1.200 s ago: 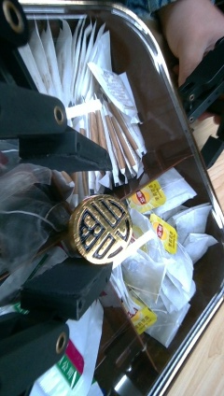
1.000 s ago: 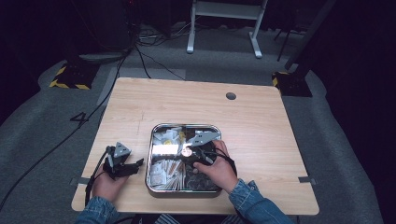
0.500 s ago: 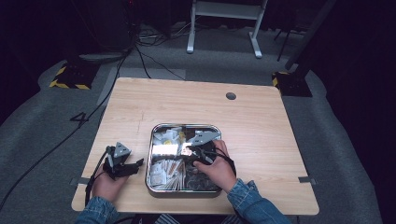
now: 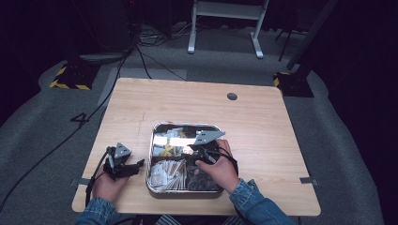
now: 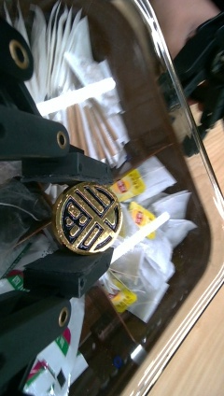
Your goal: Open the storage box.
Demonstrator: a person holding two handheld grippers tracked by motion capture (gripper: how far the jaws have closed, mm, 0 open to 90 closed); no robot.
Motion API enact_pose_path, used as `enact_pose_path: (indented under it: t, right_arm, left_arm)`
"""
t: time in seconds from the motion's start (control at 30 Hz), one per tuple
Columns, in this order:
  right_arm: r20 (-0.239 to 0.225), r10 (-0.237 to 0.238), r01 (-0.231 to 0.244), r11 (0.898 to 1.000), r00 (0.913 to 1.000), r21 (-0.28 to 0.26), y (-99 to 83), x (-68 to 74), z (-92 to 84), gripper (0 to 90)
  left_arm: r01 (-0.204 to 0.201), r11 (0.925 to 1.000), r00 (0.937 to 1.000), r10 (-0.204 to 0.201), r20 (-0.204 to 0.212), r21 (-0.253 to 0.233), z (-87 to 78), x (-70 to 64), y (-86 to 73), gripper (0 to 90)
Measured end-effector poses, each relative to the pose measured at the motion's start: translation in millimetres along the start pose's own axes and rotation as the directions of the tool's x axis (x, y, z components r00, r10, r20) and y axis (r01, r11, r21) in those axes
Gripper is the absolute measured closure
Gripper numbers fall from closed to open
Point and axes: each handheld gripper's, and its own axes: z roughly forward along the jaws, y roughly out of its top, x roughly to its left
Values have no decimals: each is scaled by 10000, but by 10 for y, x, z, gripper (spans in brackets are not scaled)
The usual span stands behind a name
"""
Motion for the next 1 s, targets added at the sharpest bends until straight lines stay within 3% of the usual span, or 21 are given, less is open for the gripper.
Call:
enact_pose_path:
  t: [0.17,0.57,1.0]
  right_arm:
    - [119,39,-33,9988,9999,-482,75,-29,-146,590]
    - [455,94,-46,9946,9989,-1032,198,-112,-479,590]
    - [1557,687,-531,9933,9854,-1023,87,-503,-853,590]
  left_arm:
    - [2,10000,10000,-2,-2,-3,0,0,-1,342]
    - [-39,10000,10000,39,-6,17,0,3,2,340]
    - [-36,10000,10000,36,-5,18,0,2,2,340]
